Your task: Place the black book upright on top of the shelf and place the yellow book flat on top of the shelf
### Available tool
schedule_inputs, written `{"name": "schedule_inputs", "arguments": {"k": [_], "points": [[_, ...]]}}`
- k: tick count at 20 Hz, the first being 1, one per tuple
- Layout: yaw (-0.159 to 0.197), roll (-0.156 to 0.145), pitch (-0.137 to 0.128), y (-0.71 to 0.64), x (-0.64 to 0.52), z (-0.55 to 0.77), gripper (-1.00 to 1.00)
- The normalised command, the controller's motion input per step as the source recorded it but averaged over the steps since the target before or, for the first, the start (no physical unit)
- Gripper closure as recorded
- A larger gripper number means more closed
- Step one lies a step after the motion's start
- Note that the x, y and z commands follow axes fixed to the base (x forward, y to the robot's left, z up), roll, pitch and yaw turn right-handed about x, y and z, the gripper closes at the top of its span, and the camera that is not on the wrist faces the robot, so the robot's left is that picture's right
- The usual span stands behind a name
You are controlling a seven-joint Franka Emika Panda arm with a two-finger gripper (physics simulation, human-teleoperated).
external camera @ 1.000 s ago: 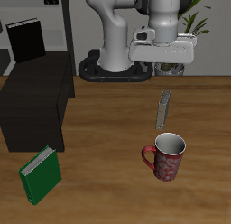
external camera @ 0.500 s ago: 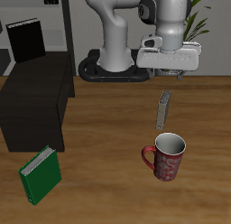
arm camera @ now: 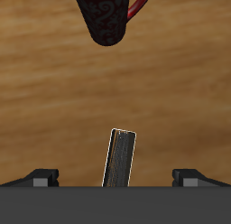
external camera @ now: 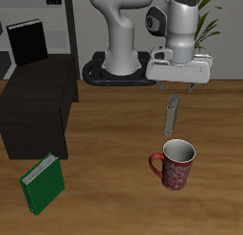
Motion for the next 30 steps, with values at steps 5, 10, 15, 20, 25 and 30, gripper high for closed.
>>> {"name": "schedule_inputs", "arguments": {"k": [5,10,15,20,25,30], "points": [[0.004,0.003,0.038,-0.05,-0.02,-0.31,-1.00],[-0.020,0.003,0.068,-0.05,0.00,-0.29,-1.00],[0.008,-0.003,0.051,-0.04,0.02,-0.27,-1.00],[-0.013,0.001,0.082,-0.09,0.11,-0.30,-1.00],[-0.008,0.022,0.062,0.01,0.01,-0.20,1.00],[0.022,0.008,-0.025,-0.01,-0.07,0.15,1.00]]}}
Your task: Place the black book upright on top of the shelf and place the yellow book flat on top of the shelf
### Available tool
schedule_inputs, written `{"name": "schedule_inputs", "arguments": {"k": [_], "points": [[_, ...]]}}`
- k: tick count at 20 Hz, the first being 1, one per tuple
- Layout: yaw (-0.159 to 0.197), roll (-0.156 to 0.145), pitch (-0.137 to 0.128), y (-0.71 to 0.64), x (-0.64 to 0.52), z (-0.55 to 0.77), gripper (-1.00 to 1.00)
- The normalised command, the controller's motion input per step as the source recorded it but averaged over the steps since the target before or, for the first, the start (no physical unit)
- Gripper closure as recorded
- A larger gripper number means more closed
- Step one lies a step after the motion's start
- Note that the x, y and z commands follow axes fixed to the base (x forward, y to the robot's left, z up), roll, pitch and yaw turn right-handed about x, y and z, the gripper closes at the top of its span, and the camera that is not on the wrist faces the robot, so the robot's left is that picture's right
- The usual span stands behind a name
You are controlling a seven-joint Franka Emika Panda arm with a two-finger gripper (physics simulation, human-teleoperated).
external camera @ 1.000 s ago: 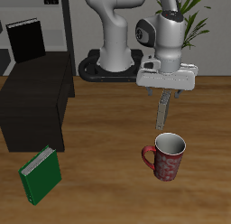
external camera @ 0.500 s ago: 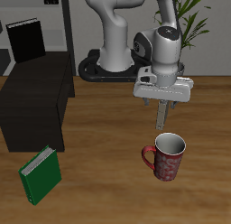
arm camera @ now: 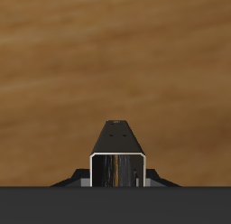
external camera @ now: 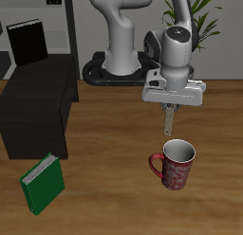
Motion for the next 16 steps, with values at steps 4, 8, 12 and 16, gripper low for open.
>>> {"name": "schedule_inputs", "arguments": {"k": [4,8,12,16], "points": [[0.139,-0.089,-0.078,-0.33,0.07,0.46,1.00],[0.135,-0.186,-0.095,-0.82,0.21,0.68,1.00],[0.201,-0.237,-0.170,-0.79,0.21,0.97,1.00],[0.166,-0.108,-0.135,-0.22,0.08,0.84,1.00]]}}
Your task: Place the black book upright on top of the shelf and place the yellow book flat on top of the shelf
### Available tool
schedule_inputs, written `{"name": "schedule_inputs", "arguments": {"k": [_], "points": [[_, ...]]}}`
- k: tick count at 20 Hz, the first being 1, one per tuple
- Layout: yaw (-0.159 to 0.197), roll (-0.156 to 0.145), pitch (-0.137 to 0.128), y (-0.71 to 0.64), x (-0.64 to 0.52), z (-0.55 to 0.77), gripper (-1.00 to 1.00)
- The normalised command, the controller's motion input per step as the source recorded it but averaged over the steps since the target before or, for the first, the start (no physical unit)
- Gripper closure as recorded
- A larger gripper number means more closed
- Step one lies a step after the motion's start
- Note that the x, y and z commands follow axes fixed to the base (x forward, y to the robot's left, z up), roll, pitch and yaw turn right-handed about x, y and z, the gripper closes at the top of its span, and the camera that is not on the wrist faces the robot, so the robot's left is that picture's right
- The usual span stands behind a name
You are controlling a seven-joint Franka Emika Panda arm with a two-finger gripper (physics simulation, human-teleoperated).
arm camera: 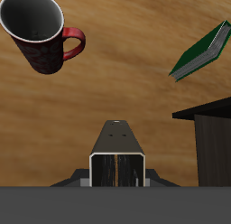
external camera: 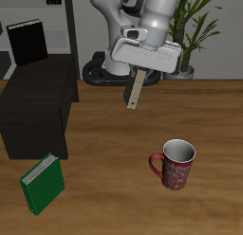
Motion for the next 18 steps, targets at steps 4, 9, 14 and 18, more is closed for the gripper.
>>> {"name": "schedule_inputs", "arguments": {"k": [4,9,14,18], "points": [[0.216,-0.161,-0.057,-0.17,0.18,0.47,1.00],[0.125,-0.020,0.029,-0.04,0.00,0.10,1.00],[0.189,-0.120,-0.009,0.06,0.21,0.02,1.00],[0.088,-0.075,0.100,-0.07,0.03,-0.17,1.00]]}}
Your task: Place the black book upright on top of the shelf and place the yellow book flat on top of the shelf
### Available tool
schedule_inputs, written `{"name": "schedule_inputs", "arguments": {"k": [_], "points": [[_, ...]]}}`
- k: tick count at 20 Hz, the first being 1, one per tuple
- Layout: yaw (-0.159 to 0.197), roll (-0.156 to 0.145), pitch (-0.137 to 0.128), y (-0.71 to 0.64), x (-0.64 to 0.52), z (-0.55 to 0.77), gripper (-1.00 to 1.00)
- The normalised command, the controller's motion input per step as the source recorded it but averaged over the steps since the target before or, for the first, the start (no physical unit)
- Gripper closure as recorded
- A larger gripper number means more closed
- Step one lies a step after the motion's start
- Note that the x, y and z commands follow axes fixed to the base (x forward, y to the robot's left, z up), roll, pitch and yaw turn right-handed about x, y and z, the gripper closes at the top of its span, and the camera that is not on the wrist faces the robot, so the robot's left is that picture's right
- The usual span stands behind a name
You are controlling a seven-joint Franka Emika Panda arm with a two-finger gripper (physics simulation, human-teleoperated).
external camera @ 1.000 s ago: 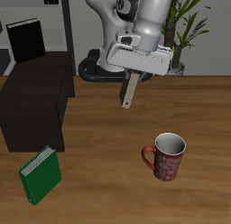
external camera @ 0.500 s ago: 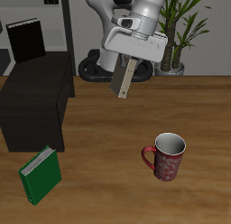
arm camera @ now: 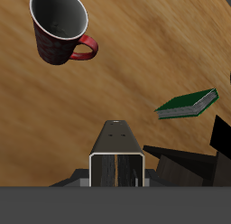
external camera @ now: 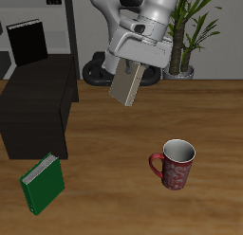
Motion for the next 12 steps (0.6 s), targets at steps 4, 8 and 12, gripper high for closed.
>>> {"name": "schedule_inputs", "arguments": {"k": [4,8,12], "points": [[0.045,-0.208,0.067,-0.19,0.08,-0.12,1.00],[-0.058,-0.205,0.149,-0.36,0.20,0.01,1.00],[-0.056,-0.095,0.007,-0.13,0.06,0.17,1.00]]}}
